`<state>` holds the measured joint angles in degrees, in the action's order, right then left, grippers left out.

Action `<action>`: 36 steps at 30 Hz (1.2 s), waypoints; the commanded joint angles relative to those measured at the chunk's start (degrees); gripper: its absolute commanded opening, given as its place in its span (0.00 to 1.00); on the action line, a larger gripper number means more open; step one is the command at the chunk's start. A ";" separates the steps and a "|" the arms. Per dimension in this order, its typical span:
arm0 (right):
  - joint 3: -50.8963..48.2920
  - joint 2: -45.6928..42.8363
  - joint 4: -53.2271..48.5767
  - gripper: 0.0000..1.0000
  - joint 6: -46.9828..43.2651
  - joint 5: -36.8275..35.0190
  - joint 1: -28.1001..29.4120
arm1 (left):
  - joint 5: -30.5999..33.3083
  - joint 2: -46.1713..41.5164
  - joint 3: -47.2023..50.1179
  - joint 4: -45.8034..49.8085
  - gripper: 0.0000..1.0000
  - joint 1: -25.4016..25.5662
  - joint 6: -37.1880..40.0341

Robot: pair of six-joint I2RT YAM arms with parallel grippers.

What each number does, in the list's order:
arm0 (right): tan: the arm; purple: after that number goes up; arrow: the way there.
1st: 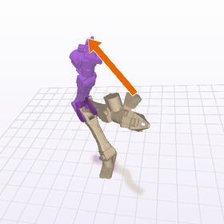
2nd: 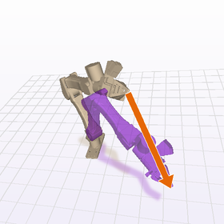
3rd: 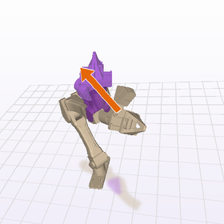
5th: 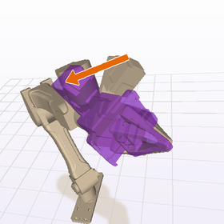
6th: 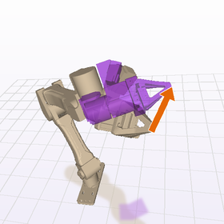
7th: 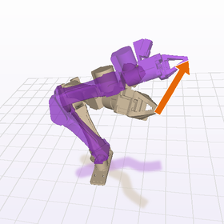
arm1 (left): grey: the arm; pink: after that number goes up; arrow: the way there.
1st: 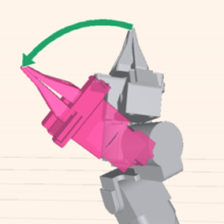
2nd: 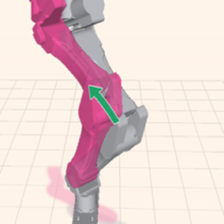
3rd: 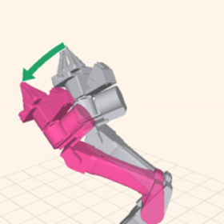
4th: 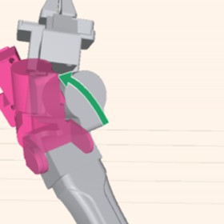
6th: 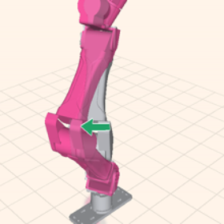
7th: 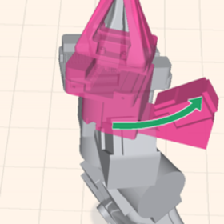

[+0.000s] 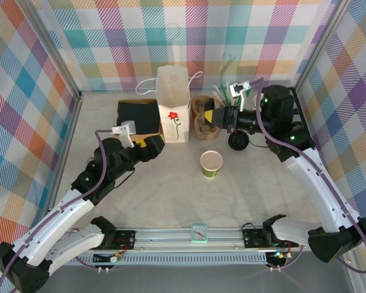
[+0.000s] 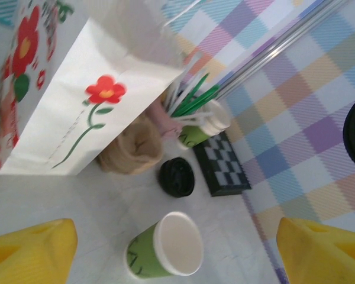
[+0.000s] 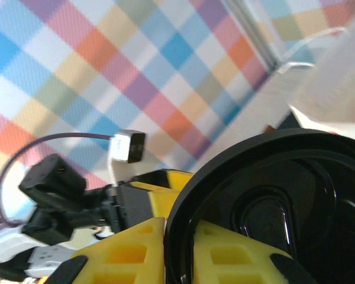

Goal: Pack the takeout coffee

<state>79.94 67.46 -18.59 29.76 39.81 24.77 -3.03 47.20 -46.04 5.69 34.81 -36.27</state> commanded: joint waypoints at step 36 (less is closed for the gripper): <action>10.71 13.95 91.32 0.15 70.97 16.81 3.25 | -43.08 28.89 -21.28 -82.30 0.71 -9.58 -49.96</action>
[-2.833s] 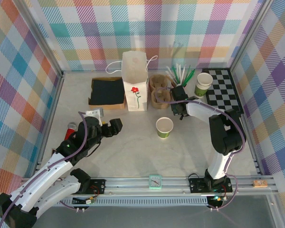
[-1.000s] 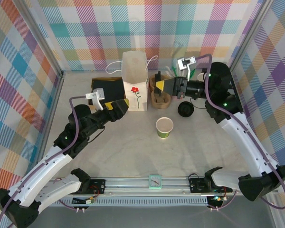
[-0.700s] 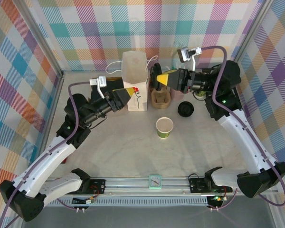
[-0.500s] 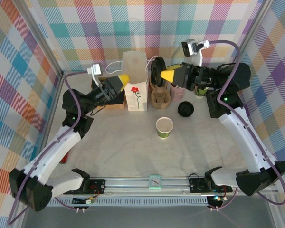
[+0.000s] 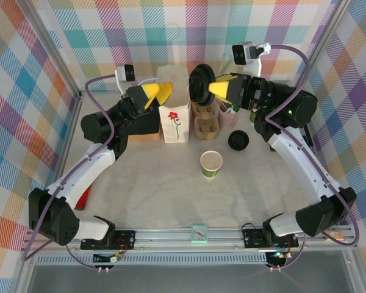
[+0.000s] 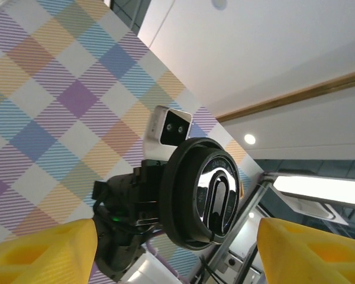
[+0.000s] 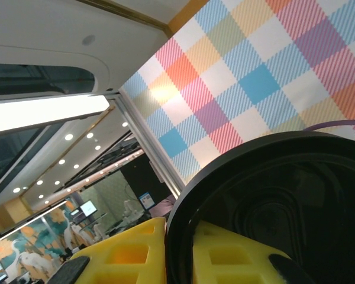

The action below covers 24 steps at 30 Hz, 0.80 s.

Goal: Pack the takeout coffee

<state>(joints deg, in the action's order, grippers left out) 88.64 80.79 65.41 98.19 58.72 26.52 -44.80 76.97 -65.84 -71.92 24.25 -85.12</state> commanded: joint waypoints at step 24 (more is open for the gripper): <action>2.77 4.50 10.68 0.15 1.27 -2.36 7.31 | -0.45 -1.86 -1.04 -4.98 0.53 4.62 -0.48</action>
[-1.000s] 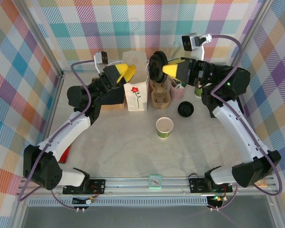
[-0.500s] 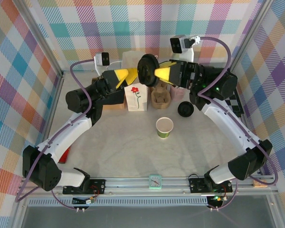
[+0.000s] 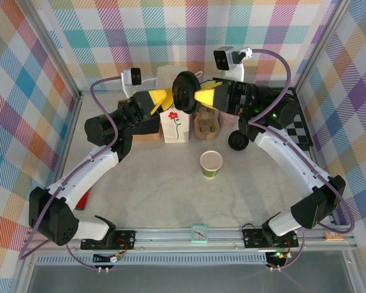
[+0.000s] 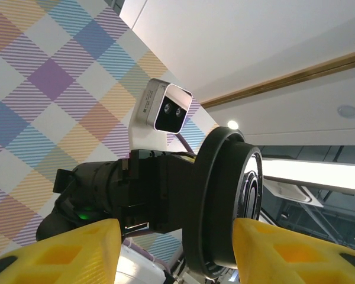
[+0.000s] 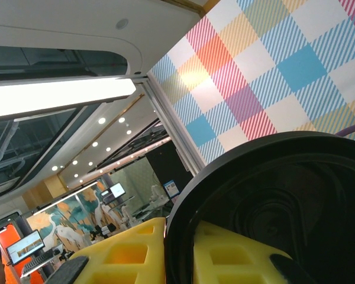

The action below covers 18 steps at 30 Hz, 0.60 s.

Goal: Pack the takeout coffee

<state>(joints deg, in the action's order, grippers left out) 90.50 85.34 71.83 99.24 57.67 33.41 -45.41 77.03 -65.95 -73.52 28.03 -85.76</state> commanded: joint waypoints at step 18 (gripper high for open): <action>1.71 2.50 7.48 0.15 2.10 -3.00 0.87 | 0.41 -2.59 -0.32 -3.32 0.49 1.06 0.41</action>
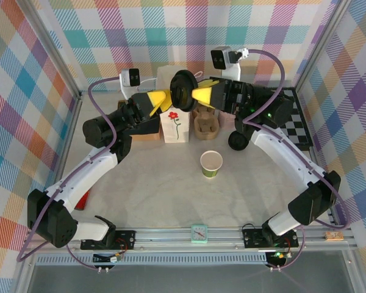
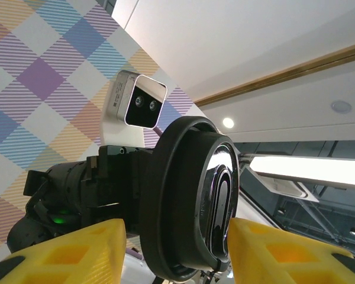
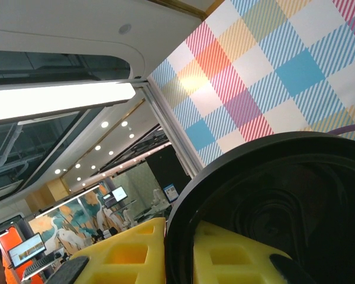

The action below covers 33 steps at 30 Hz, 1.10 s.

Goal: Pack the takeout coffee

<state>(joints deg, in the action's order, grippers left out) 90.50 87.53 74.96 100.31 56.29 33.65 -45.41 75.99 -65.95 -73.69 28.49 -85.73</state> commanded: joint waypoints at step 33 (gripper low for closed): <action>1.81 1.93 5.64 0.15 0.95 -2.50 1.24 | 1.03 -2.59 -0.92 -3.35 0.35 0.61 0.46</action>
<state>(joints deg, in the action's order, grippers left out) 91.64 88.90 77.21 101.58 55.02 34.54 -44.93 75.44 -65.93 -73.69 28.49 -85.71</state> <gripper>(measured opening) 0.149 0.351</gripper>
